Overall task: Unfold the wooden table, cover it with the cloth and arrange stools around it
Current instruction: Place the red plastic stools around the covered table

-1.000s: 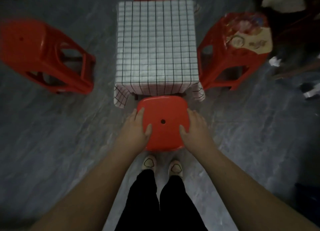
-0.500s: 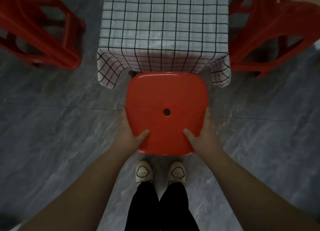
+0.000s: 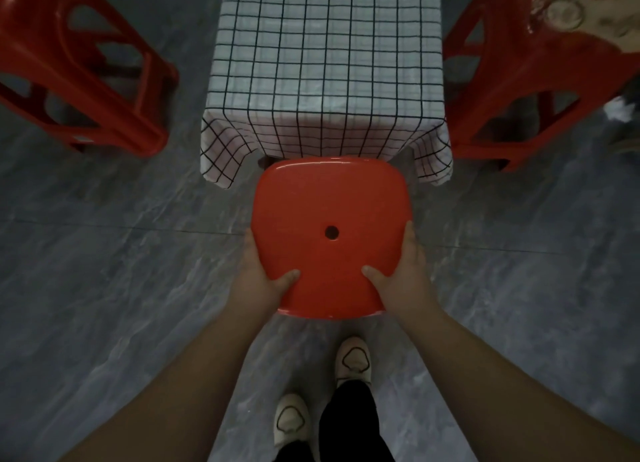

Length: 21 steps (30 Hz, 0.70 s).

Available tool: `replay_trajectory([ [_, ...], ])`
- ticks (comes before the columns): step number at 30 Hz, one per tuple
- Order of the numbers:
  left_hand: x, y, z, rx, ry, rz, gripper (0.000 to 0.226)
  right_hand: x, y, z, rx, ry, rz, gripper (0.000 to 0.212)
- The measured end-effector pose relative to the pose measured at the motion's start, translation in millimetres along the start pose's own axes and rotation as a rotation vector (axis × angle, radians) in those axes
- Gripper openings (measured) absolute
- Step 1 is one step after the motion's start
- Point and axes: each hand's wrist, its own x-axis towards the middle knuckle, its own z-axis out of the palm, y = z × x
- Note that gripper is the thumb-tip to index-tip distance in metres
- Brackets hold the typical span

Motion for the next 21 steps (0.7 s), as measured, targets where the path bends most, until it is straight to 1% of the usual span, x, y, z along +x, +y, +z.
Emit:
replay_trajectory([
  [4, -20, -16, -3, 0.006, 0.008, 0.036, 0.11, -17, 10, 5, -0.006, -0.004, -0.02, 0.112],
  [9, -53, -36, -13, 0.028, 0.0, 0.061, 0.109, -59, 22, 17, -0.026, 0.011, 0.01, 0.114],
  [12, -78, -49, -16, 0.042, -0.016, 0.031, 0.107, -88, 33, 23, -0.015, 0.012, 0.024, 0.115],
  [14, -92, -59, -17, 0.06, -0.022, 0.003, 0.11, -104, 44, 28, -0.009, 0.008, 0.028, 0.114],
  [16, -106, -68, -17, 0.076, -0.017, -0.003, 0.113, -119, 53, 32, -0.006, 0.012, 0.024, 0.113],
  [21, -135, -94, -17, 0.071, -0.01, -0.001, 0.112, -147, 71, 44, -0.014, 0.004, 0.004, 0.113],
])
